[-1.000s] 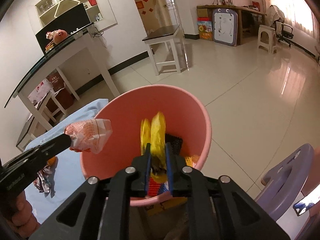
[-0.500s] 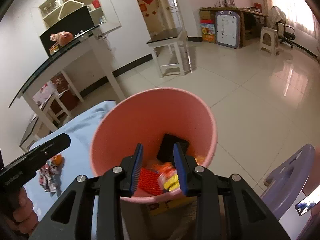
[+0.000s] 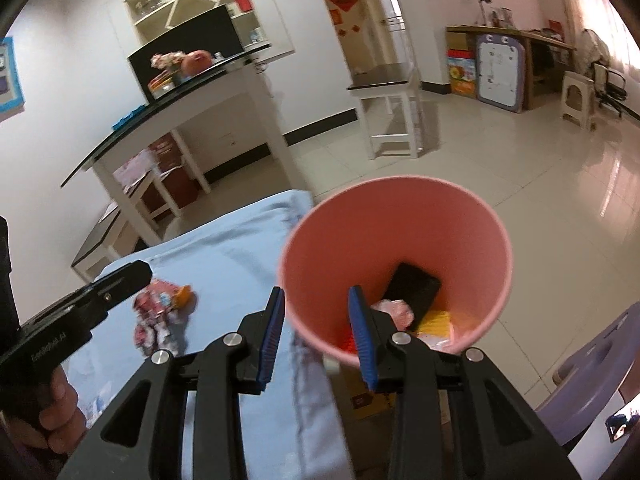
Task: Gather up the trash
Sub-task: 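Move both open tools back over the wrapper and paper on the table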
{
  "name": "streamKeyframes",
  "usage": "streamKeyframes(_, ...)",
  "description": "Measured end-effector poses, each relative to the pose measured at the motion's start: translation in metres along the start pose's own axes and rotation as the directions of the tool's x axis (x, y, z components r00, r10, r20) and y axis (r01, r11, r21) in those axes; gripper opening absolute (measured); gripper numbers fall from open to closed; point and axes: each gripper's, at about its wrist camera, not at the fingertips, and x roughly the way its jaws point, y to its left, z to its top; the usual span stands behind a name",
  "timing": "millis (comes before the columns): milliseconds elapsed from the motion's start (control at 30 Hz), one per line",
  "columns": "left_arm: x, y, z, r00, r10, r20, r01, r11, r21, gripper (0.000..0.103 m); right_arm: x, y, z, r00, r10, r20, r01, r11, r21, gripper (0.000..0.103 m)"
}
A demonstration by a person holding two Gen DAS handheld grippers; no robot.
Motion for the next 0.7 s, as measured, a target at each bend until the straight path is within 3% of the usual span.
streamKeyframes(400,-0.052,0.091,-0.038,0.987,0.162,-0.016,-0.163,0.977,-0.136,0.028,0.017,0.063,-0.018,0.990,0.118,-0.072,-0.124,0.988,-0.093,0.033)
streamKeyframes(467,-0.054,0.103,-0.044,0.983,0.179,-0.030,-0.182,0.970,-0.161,0.028,0.022,0.074,-0.020,0.985,0.148,-0.085,-0.157,0.983,-0.100,0.044)
streamKeyframes(700,-0.057,0.128,-0.051,0.978,0.202,-0.046,-0.207,0.954,-0.218,0.028,0.048,0.120,-0.026,0.959,0.243,-0.146,-0.265,0.951,-0.161,0.046)
